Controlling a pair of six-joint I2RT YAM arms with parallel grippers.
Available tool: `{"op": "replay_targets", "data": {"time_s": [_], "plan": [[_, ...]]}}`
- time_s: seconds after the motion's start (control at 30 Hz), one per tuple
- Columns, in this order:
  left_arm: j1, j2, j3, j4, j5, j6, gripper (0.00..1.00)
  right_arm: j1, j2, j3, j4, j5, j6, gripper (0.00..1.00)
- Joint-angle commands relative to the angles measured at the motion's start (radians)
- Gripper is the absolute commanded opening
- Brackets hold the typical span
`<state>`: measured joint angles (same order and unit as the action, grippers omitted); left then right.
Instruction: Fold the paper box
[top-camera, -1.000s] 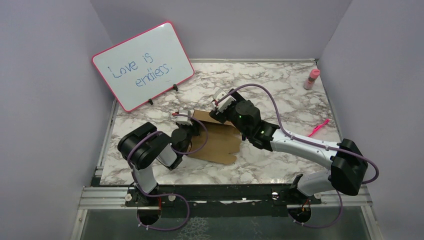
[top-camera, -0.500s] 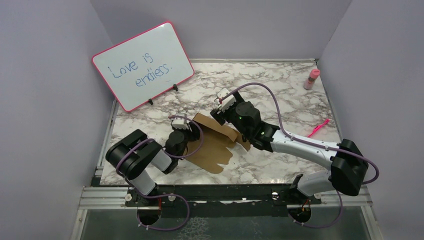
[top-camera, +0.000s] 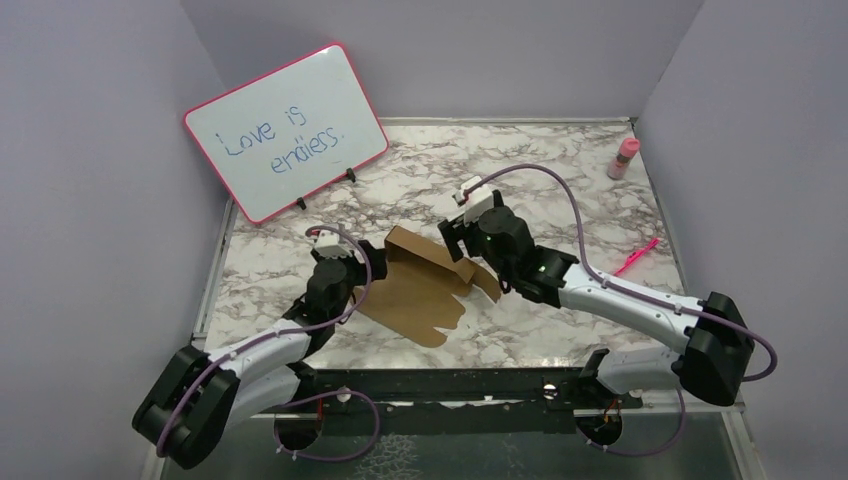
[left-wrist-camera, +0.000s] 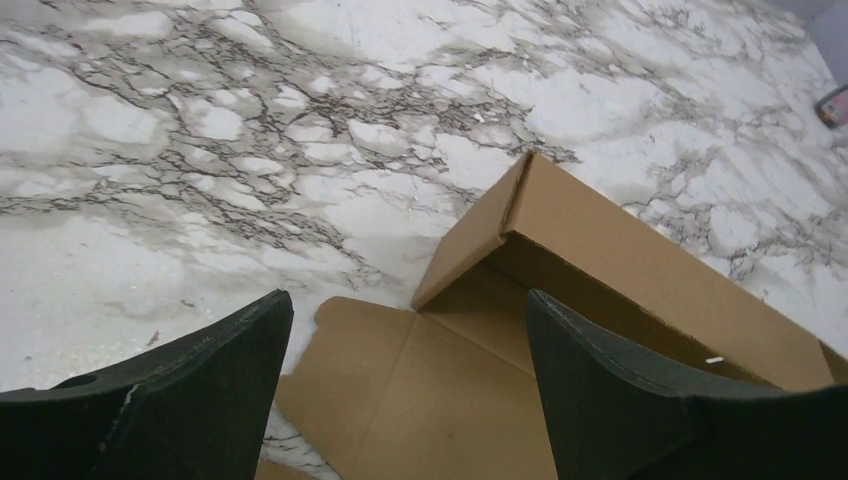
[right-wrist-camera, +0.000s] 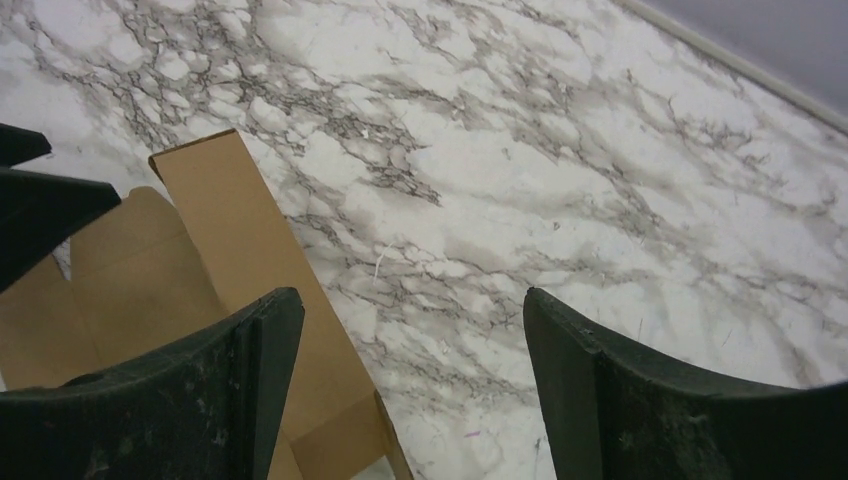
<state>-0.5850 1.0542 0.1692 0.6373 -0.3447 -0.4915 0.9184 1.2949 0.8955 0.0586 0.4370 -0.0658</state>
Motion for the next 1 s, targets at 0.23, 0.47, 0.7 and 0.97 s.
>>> {"op": "replay_targets", "data": {"time_s": [0.23, 0.47, 0.7, 0.97], "plan": [[0.209, -0.01, 0.222, -0.287, 0.305, -0.168, 0.88, -0.015, -0.088, -0.016, -0.318, 0.021, 0.466, 0.85], [0.217, 0.154, 0.342, -0.286, 0.394, -0.172, 0.88, -0.015, -0.157, -0.126, -0.252, -0.043, 0.605, 0.78], [0.217, 0.239, 0.383, -0.289, 0.447, -0.161, 0.86, -0.015, -0.171, -0.135, -0.238, -0.129, 0.609, 0.75], [0.217, 0.29, 0.405, -0.288, 0.499, -0.166, 0.77, -0.015, -0.127, -0.15, -0.189, -0.245, 0.686, 0.69]]}}
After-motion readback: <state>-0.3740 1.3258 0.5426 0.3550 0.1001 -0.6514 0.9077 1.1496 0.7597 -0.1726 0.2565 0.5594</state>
